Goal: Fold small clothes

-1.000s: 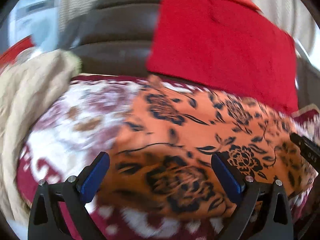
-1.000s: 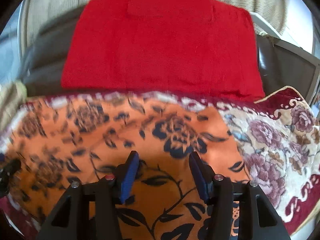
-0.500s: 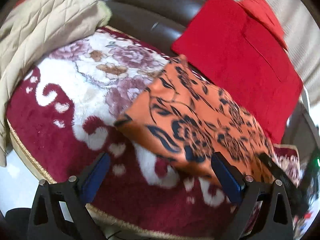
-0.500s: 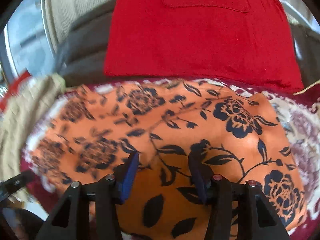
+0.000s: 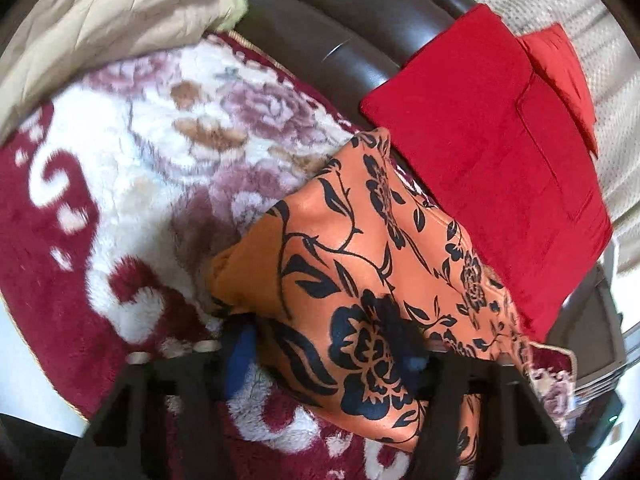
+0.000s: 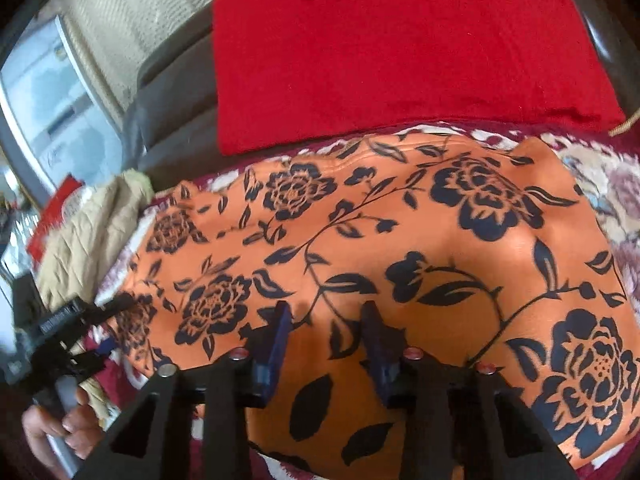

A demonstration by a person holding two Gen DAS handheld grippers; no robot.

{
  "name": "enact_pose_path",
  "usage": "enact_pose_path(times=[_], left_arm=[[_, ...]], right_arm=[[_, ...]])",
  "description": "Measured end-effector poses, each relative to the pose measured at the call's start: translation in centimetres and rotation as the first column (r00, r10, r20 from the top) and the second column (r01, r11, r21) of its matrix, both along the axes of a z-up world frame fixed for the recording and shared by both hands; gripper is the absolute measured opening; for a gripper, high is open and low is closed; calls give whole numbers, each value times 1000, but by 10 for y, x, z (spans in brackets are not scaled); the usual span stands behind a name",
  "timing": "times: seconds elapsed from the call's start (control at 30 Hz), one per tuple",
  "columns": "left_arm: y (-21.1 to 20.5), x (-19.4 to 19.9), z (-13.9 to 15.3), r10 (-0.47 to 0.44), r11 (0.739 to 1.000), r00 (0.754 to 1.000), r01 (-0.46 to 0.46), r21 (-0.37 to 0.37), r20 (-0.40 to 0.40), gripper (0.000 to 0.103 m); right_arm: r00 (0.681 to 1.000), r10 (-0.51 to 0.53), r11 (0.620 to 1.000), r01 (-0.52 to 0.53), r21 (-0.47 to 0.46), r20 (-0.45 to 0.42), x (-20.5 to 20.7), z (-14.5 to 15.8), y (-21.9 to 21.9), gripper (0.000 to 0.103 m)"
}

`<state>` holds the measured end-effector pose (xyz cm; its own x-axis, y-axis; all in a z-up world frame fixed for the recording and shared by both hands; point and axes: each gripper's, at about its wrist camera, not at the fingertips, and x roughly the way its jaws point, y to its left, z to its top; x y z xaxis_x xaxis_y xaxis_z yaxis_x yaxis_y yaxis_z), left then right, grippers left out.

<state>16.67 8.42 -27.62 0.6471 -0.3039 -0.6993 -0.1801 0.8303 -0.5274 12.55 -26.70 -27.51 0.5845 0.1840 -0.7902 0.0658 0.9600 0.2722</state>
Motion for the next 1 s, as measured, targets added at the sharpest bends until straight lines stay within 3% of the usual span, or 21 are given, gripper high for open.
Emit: enact_pose_path(times=[0.07,0.27,0.4,0.5,0.63,0.7,0.77,0.8,0.83,0.87,0.93,1.0], left_arm=[[-4,0,10,-13,998,1000,12,56,20,28],[-34,-3,55,-116,973,987,90,211,114,18],[-88,-14,101,-281,919,938,202,338,204,16],[-144,-26,130,-437,851,865,311,423,245,13],[-225,-49,141,-631,733,740,472,489,233,12],[-271,-63,130,-750,621,641,593,514,166,13],[-290,-71,120,-800,559,586,653,511,125,19],[-290,-74,117,-817,545,563,686,482,124,20],[-283,-76,116,-824,549,548,709,443,142,23],[-276,-77,116,-823,554,547,716,425,153,34],[-247,-76,116,-804,587,567,705,398,181,53],[-218,-70,116,-770,631,602,674,384,210,58]], right_arm=[[999,-35,998,34,47,26,-3,7,-12,38],[982,-182,968,170,185,50,-8,20,-61,38],[958,-282,921,256,292,50,-18,27,-99,39],[938,-341,888,301,349,57,-26,33,-126,39],[912,-407,812,332,480,57,-42,37,-168,39],[905,-422,777,333,534,49,-48,37,-184,40],[908,-419,744,322,586,32,-49,33,-192,42],[915,-403,716,308,626,10,-49,29,-197,43],[921,-390,698,298,651,-3,-47,26,-199,46],[929,-370,670,286,686,-26,-45,21,-201,55],[938,-344,649,278,708,-53,-40,15,-200,61],[948,-312,657,267,706,-68,-32,11,-194,63]])
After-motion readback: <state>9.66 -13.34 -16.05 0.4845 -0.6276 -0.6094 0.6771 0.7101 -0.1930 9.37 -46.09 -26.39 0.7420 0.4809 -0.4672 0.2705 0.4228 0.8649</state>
